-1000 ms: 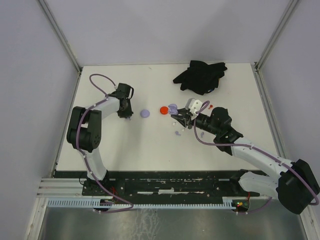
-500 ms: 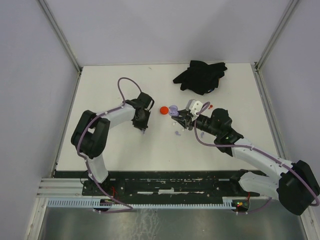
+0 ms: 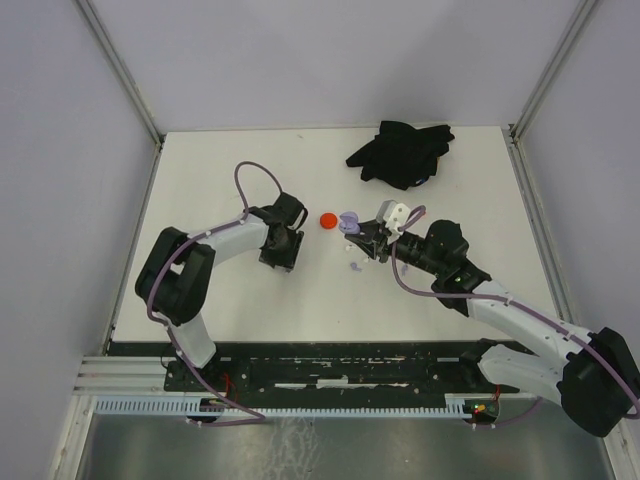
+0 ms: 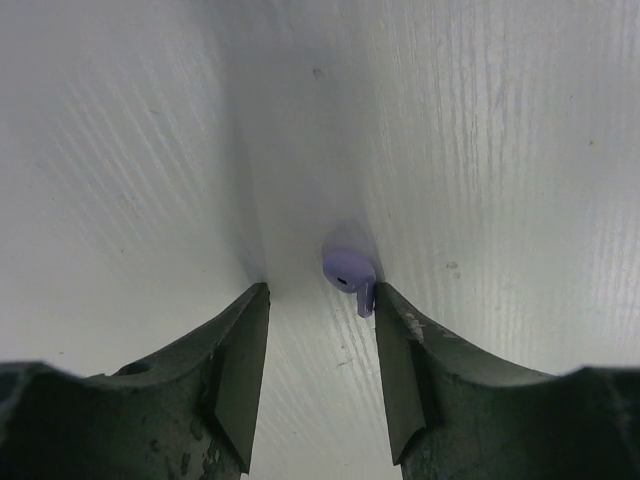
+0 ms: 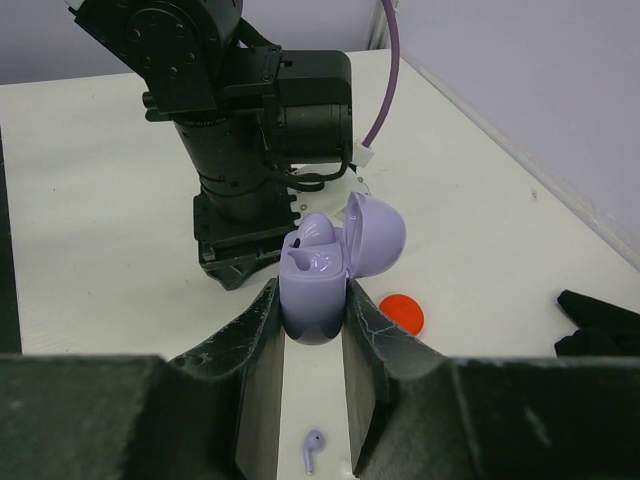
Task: Insert the wireless bluetooth earbuds into the charging case
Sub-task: Pick up the earbud from the center of the board.
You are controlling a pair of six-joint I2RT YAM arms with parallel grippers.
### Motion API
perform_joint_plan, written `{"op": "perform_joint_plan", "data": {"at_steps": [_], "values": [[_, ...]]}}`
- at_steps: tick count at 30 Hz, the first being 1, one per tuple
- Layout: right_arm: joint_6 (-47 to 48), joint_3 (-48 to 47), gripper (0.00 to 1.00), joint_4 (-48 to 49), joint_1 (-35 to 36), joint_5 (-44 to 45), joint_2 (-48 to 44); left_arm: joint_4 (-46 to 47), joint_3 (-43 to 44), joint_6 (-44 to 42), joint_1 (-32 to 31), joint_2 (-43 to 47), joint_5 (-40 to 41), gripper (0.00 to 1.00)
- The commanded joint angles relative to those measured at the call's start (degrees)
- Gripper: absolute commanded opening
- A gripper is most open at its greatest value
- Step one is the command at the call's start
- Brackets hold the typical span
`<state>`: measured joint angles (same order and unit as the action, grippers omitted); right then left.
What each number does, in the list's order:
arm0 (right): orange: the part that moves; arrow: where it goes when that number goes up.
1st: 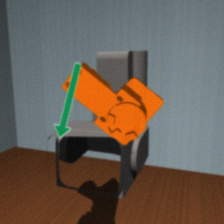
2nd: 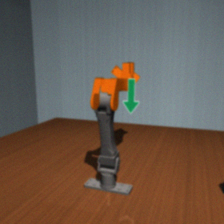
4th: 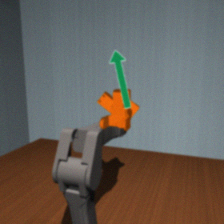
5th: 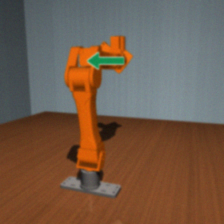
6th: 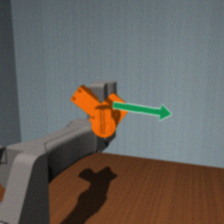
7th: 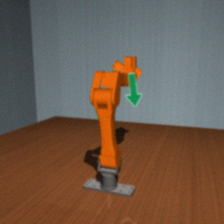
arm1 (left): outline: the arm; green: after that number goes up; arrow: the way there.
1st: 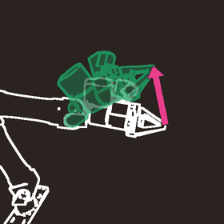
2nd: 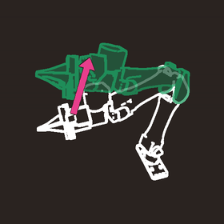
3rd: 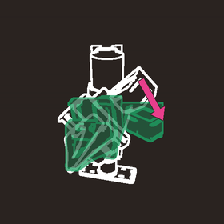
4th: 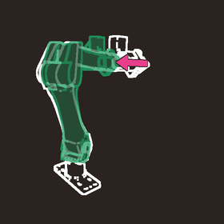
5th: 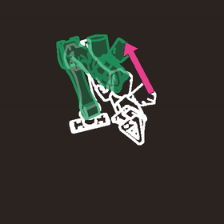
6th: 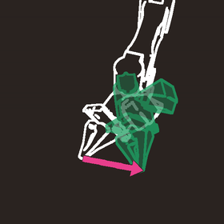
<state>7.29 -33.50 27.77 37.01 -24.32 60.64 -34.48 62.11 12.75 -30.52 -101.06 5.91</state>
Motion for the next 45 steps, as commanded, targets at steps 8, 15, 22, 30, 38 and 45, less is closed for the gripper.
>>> {"op": "perform_joint_plan", "data": {"at_steps": [8,15,22,30,38,45], "values": [[-1.6,0.4,0.02,2.6,0.2,0.5,-2.0,-3.3,-0.8,2.0,0.1,2.9,3.1,0.53],[-1.3,0.5,0.02,1.5,0.1,0.6,-2.8,-4.6,2.7,2.0,-0.2,2.6,0.7,0.53],[-1.4,0.6,0.02,1.6,0.2,0.5,-2.6,-5.3,6.7,0.1,-0.7,0.2,-2.1,0.48],[-1.1,0.7,0.02,0.8,0.2,0.8,-3.1,-7.0,9.8,-0.7,-0.7,-4.0,-3.0,0.41],[-0.7,1.0,0.02,0.4,0.2,1.1,-3.6,-7.8,10.3,-0.9,-0.7,-6.4,-3.1,0.39],[-0.8,1.0,0.02,0.6,0.1,0.8,-3.3,-7.4,10.4,-1.2,-0.7,-7.9,-1.7,0.35]]}}
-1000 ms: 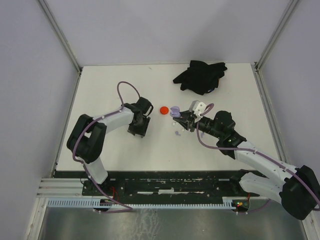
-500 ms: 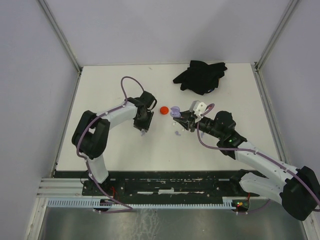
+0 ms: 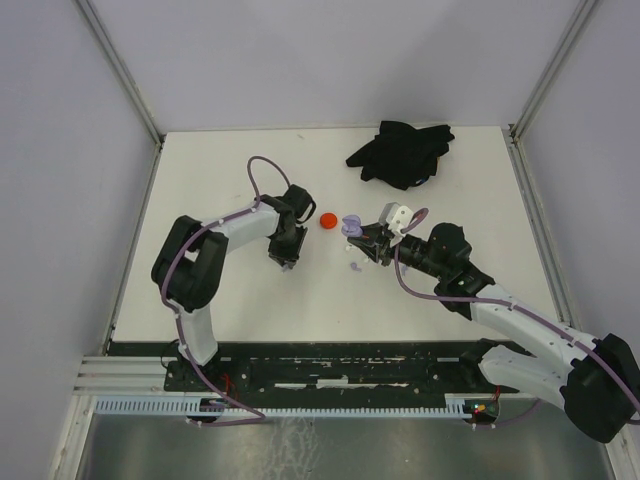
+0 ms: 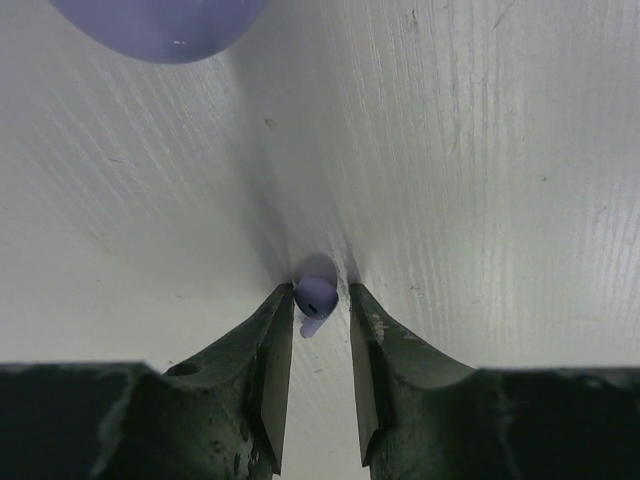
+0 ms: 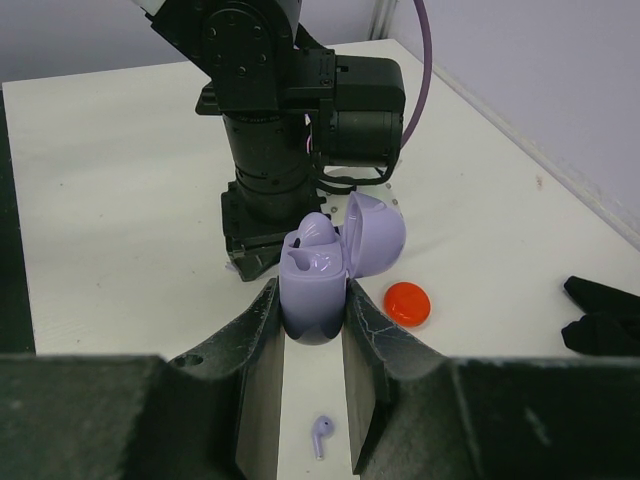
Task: Insert the wireless bluetooth earbuds into the charging case
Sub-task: Pick up the earbud from the center of the board.
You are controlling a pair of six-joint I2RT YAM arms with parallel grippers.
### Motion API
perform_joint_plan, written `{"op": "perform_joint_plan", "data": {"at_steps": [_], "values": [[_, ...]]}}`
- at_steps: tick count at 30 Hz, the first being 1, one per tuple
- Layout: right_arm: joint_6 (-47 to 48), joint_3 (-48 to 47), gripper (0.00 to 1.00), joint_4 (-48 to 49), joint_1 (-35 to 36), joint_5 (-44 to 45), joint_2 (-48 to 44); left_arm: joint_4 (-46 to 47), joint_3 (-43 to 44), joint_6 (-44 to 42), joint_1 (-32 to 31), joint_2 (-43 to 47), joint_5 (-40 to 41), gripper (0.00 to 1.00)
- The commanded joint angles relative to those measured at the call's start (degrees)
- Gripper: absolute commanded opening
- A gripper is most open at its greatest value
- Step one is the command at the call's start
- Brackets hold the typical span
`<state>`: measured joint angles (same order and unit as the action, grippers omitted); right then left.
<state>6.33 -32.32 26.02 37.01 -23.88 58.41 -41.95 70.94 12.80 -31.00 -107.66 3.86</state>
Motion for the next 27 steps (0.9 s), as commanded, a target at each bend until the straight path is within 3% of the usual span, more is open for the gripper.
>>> {"op": "perform_joint_plan", "data": {"at_steps": [1,9,27], "values": [[0.1,-0.2,0.02,2.3,0.1,0.3,-1.0,0.1,1.6,-1.4,-0.2,-1.6,0.5,0.35],[0.6,0.0,0.02,2.5,0.1,-0.5,-1.6,0.0,0.6,-1.6,-0.2,-0.1,-0.9,0.25],[-1.7,-0.6,0.02,13.8,0.1,-3.2,2.9,7.9,0.4,3.6,0.8,27.4,-10.7,0.19]]}}
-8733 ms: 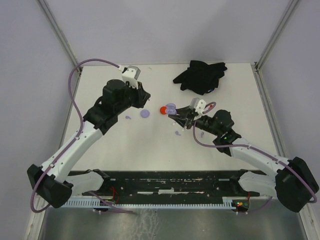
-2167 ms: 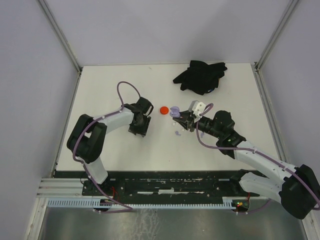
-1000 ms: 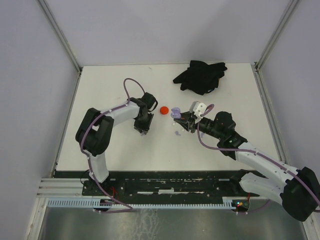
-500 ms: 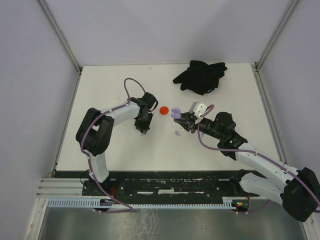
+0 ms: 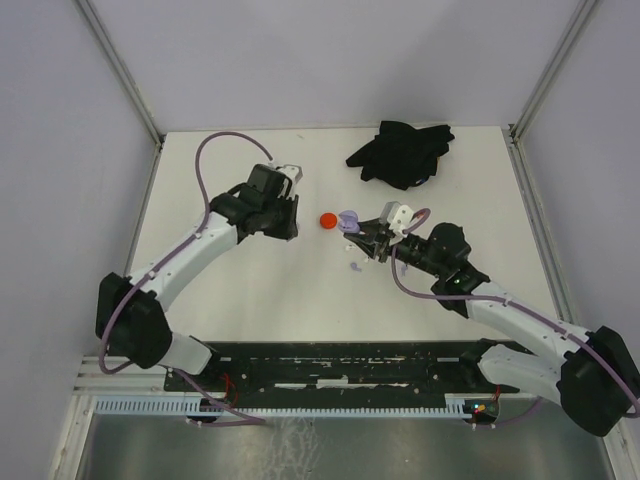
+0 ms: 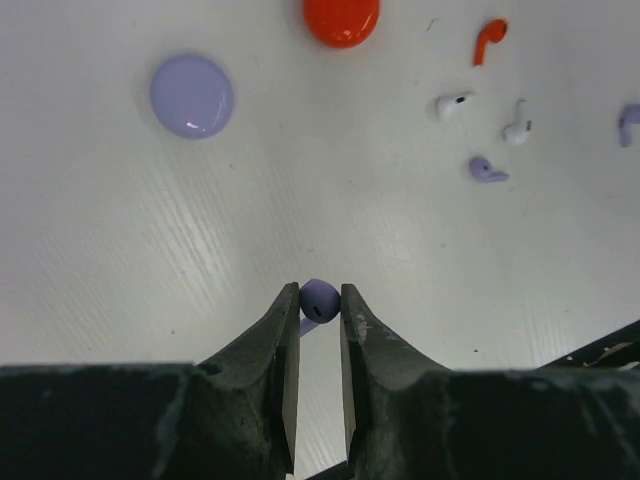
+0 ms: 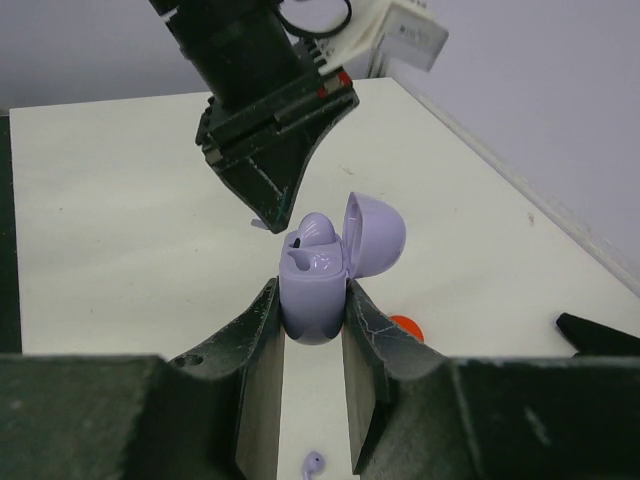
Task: Insert the wireless bluetooth earbuds into the charging case
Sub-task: Pick up the earbud from the center of the board, then place the earbud in the charging case.
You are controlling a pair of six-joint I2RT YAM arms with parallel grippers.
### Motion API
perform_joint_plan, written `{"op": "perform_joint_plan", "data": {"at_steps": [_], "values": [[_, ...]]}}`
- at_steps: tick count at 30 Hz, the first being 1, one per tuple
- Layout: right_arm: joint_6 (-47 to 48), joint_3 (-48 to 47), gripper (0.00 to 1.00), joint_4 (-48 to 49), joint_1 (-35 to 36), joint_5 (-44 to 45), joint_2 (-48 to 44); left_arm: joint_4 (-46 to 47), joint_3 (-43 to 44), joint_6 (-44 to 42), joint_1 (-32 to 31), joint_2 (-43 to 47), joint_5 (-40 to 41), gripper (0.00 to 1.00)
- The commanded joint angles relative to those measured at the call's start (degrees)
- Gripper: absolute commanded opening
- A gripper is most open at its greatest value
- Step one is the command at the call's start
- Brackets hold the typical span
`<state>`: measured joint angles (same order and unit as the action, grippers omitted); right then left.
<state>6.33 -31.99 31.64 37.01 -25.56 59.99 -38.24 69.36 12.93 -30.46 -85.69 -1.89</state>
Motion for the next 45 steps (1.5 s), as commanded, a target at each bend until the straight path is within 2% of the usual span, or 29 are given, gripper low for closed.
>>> {"op": "perform_joint_plan", "data": {"at_steps": [1,11,19,28,32,45], "values": [[-2.1,-1.2,0.02,9.2,0.1,-1.9,1.9,5.2,2.0,4.0,0.2,6.8,-6.3,0.19],[-4.6,-4.4,0.02,16.3,0.1,-3.0,8.5,21.0,-0.7,11.0,0.2,17.5,-17.7,0.19],[-6.7,-6.0,0.02,21.1,0.2,-2.2,12.4,36.6,-5.2,20.0,0.0,21.1,-21.1,0.19],[-7.8,-6.8,0.02,24.8,0.2,0.9,14.8,47.6,-10.5,29.0,-1.7,22.0,-16.8,0.18],[-8.0,-7.2,0.02,26.1,0.2,1.8,15.7,50.5,-11.9,30.0,-3.5,21.6,-14.7,0.18],[-8.5,-7.4,0.02,27.2,0.3,2.1,15.9,52.4,-14.8,30.4,-6.0,22.5,-7.4,0.18]]}}
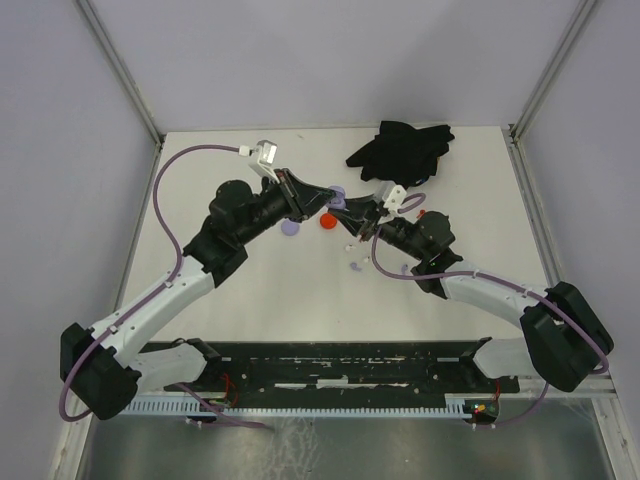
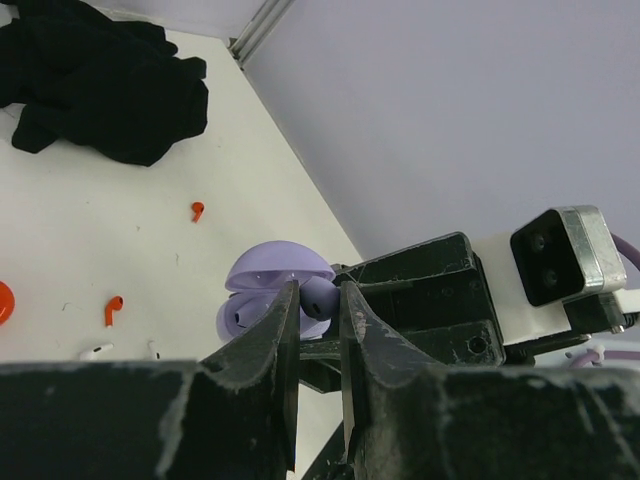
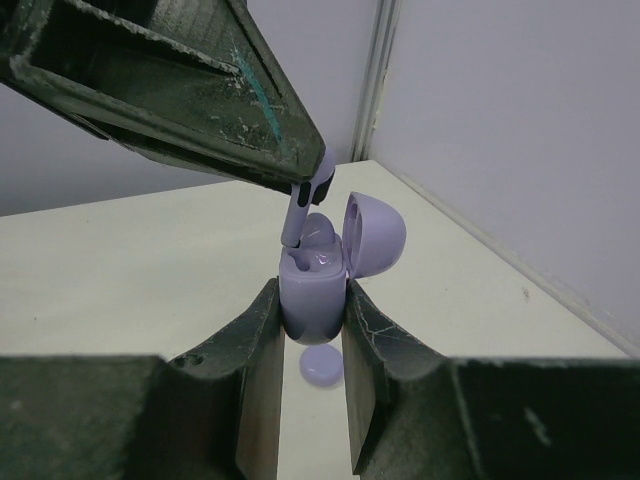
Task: Insert the wireless bluetooth earbuds into the charging case
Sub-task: Place the earbud in the charging case.
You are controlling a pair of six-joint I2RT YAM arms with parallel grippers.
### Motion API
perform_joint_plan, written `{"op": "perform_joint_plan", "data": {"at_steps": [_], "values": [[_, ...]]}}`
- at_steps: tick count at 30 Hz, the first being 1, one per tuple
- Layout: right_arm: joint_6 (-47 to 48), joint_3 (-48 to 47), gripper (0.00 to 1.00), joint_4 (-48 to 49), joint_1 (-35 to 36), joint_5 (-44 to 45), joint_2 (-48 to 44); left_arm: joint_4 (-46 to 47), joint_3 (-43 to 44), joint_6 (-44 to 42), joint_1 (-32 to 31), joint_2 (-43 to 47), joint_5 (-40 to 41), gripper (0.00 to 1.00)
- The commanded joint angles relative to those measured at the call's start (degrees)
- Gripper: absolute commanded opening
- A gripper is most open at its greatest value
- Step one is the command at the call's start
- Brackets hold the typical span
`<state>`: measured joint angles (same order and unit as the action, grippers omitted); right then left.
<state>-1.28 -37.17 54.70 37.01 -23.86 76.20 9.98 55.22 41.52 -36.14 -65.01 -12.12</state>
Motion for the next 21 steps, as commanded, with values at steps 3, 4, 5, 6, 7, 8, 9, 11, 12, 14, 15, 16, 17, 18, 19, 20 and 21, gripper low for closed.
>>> {"op": "perform_joint_plan", "data": {"at_steps": [3,4,5,6,7,8,9,11,12,14,15,16,17,18,19,20,21], "values": [[-0.9,-2.0,0.02,4.1,0.2,0.3,-0.4,4.7,-0.8,2.7,-0.5,1.6,3.0,0.18],[-0.9,-1.9,0.02,4.1,0.2,0.3,-0.5,4.8,-0.8,2.8,-0.6,1.4,3.1,0.18],[-0.9,-1.8,0.02,4.1,0.2,0.3,-0.6,4.8,-0.6,2.9,-0.7,1.3,3.1,0.18],[-1.0,-1.7,0.02,4.1,0.2,0.4,-0.7,4.8,-0.6,2.8,-0.8,1.3,3.2,0.18],[-1.0,-1.6,0.02,4.1,0.2,0.5,-0.7,4.8,-0.7,2.9,-0.9,1.2,3.2,0.18],[-0.9,-1.5,0.02,4.1,0.2,0.7,-0.9,4.8,-0.7,2.9,-1.0,1.2,3.3,0.18],[-0.9,-1.5,0.02,4.0,0.2,0.8,-1.0,4.8,-0.8,3.0,-1.1,1.1,3.3,0.18],[-0.9,-1.5,0.02,4.0,0.2,0.9,-1.0,4.8,-0.8,3.1,-1.3,1.0,3.3,0.18],[-0.8,-1.6,0.02,4.0,0.2,1.0,-1.1,4.8,-0.8,3.2,-1.4,1.0,3.4,0.18],[-0.8,-1.6,0.02,4.0,0.2,1.2,-1.2,4.8,-1.1,3.1,-1.8,1.0,3.8,0.18],[-0.8,-1.6,0.02,4.0,0.2,1.3,-1.2,4.8,-1.3,3.1,-1.9,1.1,4.2,0.18],[-0.8,-1.6,0.02,4.0,0.2,1.4,-1.2,4.6,-1.4,3.0,-1.9,1.3,4.6,0.18],[-0.8,-1.6,0.02,4.1,0.2,1.5,-1.2,4.4,-1.6,3.0,-2.1,1.4,5.0,0.18],[-0.8,-1.6,0.02,4.1,0.2,1.6,-1.3,4.3,-1.7,2.9,-2.2,1.6,5.6,0.18],[-0.8,-1.6,0.02,4.1,0.2,1.6,-1.3,4.2,-1.8,2.8,-2.3,1.7,5.9,0.18],[-0.8,-1.7,0.02,4.1,0.2,1.6,-1.3,4.1,-1.9,2.8,-2.4,1.7,6.2,0.18],[-0.9,-1.8,0.02,4.1,0.3,1.4,-1.3,4.1,-2.0,2.8,-2.4,1.7,6.4,0.18]]}}
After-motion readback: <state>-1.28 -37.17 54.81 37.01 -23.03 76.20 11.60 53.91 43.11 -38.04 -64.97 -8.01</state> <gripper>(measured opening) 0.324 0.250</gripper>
